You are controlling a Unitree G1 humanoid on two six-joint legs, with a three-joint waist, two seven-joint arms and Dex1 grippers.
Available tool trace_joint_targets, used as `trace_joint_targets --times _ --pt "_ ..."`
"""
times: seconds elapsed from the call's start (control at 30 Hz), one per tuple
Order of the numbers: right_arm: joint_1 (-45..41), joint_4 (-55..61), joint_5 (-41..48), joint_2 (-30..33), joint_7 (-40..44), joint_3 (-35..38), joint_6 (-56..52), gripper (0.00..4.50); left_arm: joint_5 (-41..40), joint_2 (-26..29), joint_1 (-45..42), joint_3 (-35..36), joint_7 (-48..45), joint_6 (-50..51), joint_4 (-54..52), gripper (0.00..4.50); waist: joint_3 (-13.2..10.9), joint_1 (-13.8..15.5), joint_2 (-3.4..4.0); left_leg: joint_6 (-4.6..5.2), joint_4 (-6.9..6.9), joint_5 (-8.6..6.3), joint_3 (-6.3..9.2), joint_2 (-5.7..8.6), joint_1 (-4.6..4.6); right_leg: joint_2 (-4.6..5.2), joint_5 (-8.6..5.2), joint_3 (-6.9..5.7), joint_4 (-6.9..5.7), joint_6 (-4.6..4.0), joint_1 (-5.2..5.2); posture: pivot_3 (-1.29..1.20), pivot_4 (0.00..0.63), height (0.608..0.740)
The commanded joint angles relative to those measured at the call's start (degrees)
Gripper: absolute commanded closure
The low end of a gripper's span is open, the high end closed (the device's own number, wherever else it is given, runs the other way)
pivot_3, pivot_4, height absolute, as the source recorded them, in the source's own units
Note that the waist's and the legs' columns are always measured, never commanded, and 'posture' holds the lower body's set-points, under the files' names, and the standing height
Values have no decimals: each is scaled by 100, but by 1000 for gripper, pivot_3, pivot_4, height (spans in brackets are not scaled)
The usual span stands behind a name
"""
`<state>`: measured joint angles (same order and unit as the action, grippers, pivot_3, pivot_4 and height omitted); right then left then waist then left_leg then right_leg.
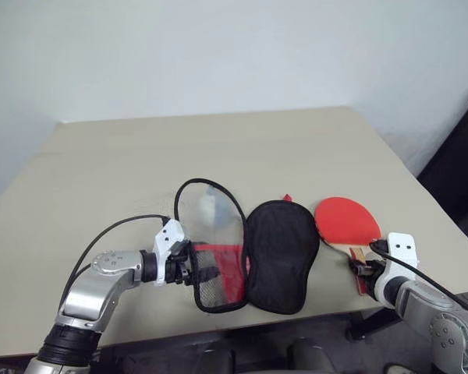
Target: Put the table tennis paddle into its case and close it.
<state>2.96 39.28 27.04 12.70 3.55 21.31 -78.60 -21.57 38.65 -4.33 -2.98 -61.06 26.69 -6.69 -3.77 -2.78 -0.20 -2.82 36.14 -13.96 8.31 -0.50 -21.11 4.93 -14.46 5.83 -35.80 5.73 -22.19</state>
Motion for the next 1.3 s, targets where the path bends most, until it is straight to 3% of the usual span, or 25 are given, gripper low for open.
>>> trace_joint_targets --times 0.03,0.27,0.6,1.03,1.3 --pt "-472 451 247 -8 128 608 -41 3365 -76 84 -60 162 -87 -151 43 545 0 0 12 0 0 0 0 0 -5 0 1 0 -2 0 -1 0 0 740" --pt "-1108 1147 734 -492 333 588 -1287 3365 4 37 -267 -11 -137 -166 184 545 3 -16 25 2 -4 2 5 -3 -26 -7 14 -2 -11 7 -22 0 0 740" --pt "-656 1385 1645 -1436 -378 162 -1390 3365 11 130 -274 -49 -286 -141 254 545 4 -4 28 0 0 5 9 -3 -40 -6 16 -6 -9 7 -28 0 0 740" --pt "-298 976 3195 -1202 -995 -147 -1390 3365 214 150 -271 -116 -549 -667 902 545 4 -20 31 -4 -1 9 11 -4 -38 -7 17 -7 -12 3 -29 0 0 740" --pt "-420 276 3249 -1391 -1842 50 -1390 3365 223 147 -253 -104 -544 -706 923 545 6 -20 32 -4 -1 9 10 -4 -37 -7 17 -7 -12 3 -28 0 0 740"
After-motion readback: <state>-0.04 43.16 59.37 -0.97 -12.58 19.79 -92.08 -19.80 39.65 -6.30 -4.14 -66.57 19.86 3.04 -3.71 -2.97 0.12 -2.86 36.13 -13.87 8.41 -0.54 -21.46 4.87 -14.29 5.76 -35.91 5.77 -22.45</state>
